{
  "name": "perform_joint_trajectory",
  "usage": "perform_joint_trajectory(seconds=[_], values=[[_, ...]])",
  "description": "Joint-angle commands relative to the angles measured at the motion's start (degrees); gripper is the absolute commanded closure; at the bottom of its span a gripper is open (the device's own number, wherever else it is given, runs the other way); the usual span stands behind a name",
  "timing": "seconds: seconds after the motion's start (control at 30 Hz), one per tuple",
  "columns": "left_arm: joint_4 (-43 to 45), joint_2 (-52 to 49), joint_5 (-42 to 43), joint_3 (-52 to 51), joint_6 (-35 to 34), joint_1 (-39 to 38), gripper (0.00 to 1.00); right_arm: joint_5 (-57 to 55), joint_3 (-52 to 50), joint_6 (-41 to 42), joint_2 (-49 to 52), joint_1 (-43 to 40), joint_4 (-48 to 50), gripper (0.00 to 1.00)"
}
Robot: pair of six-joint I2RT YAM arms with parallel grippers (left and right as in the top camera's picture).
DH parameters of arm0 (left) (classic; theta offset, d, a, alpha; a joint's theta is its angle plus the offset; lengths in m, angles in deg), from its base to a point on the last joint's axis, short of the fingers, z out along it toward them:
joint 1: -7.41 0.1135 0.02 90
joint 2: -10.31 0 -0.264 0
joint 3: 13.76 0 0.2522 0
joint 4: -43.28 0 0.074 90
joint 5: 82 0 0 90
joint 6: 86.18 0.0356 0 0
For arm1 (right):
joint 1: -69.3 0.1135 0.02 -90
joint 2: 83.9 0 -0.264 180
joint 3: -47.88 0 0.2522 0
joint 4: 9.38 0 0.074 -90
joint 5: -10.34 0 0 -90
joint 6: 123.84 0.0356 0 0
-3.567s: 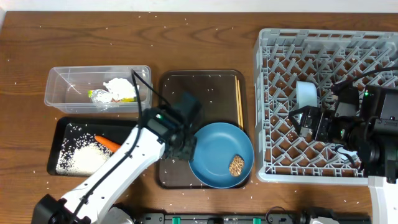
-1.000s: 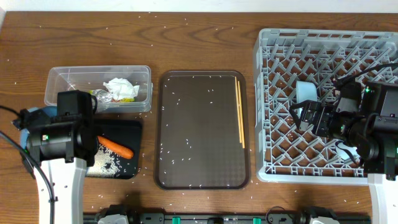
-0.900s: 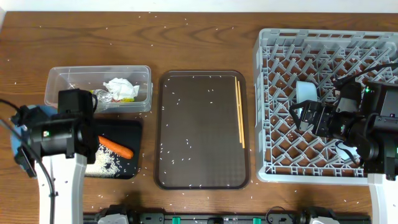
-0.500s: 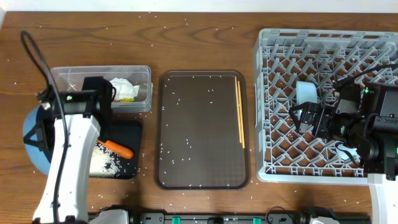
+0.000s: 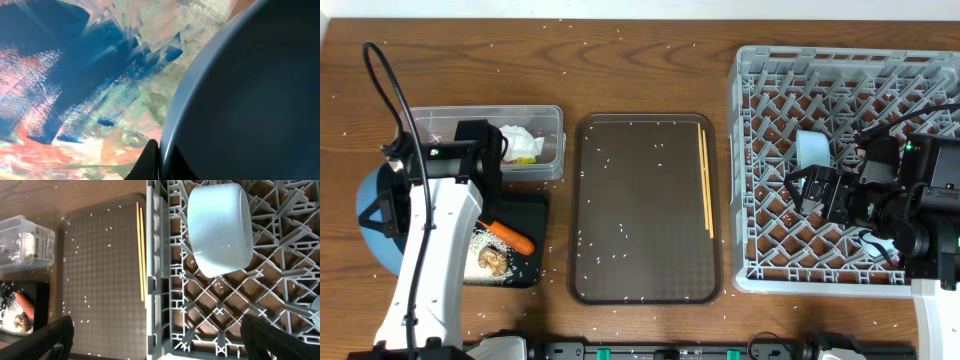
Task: Sort waste into correct bins and load items into the dishwasher rack
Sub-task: 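Tilt the plate over the black tray to dump the brown food, then swing the plate right and hand it to the right gripper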
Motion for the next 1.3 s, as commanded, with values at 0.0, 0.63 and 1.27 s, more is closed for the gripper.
perform_joint_trajectory(seconds=[0.0,0.63,1.27], values=[[-0.13,3.39,5.11,2.62,-1.31,-1.53,0.94,0.24,0.33,-0.31,0.00,0.39,-0.02,0.01],[26.69,20.57,74.82,8.35,3.37,-14.75,0.94,40.26,0.33,-6.29,-0.04,3.28,17.03,0.01],[37.09,18.93,75.17,8.35,3.76,-35.19,0.94,28.35,0.33,-2.99,2.86,17.46,22.80,0.22]])
